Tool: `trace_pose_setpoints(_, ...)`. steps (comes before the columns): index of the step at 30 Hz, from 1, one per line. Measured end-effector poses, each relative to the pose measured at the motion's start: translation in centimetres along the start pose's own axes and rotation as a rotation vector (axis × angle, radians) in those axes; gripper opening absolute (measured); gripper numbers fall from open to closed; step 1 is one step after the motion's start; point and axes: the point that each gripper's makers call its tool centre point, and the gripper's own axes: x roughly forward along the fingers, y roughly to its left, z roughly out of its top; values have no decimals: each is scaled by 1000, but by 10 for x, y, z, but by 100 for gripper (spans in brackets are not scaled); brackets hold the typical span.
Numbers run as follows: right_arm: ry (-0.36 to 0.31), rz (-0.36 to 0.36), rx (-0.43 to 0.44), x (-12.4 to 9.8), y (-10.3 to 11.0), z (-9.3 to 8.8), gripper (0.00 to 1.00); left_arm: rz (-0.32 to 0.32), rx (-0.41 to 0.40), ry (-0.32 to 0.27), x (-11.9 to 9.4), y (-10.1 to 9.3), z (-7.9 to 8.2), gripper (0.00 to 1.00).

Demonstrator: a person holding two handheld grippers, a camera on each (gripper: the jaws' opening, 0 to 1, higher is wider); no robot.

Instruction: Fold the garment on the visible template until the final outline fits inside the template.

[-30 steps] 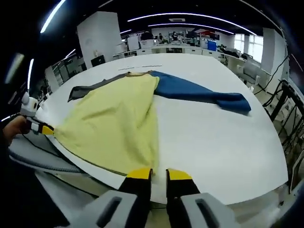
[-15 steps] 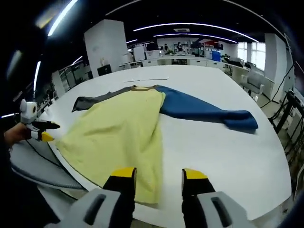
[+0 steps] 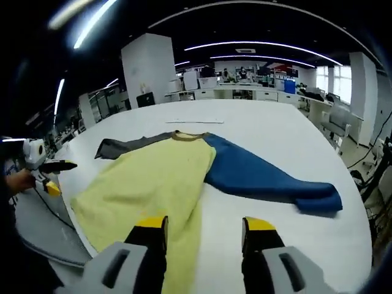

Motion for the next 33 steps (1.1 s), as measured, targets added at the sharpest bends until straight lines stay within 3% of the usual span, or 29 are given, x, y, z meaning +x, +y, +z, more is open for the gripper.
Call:
trace_pose_setpoints(3,1,15,-58,12,-4,13,44,2,11,-4,1,-1,4,92)
trace_pose_setpoints(11,7,61,-52,40,-8,27,38,13,24,-6,2,3,10,95)
trace_pose_setpoints(15,26,92,-43,52,-6,27,36,25,20,-4,3,6,13,97)
trace_pose_setpoints(20,66,90,-93,69,-15,23,30,27,16,-9,3,6,17,97)
trace_pose_setpoints(26,116,71,-217,83,-23,16,26,33,8,-6,4,6,17,95)
trace_pose_setpoints(33,142,118,-286,102,-16,10,19,44,-8,-2,5,8,14,93)
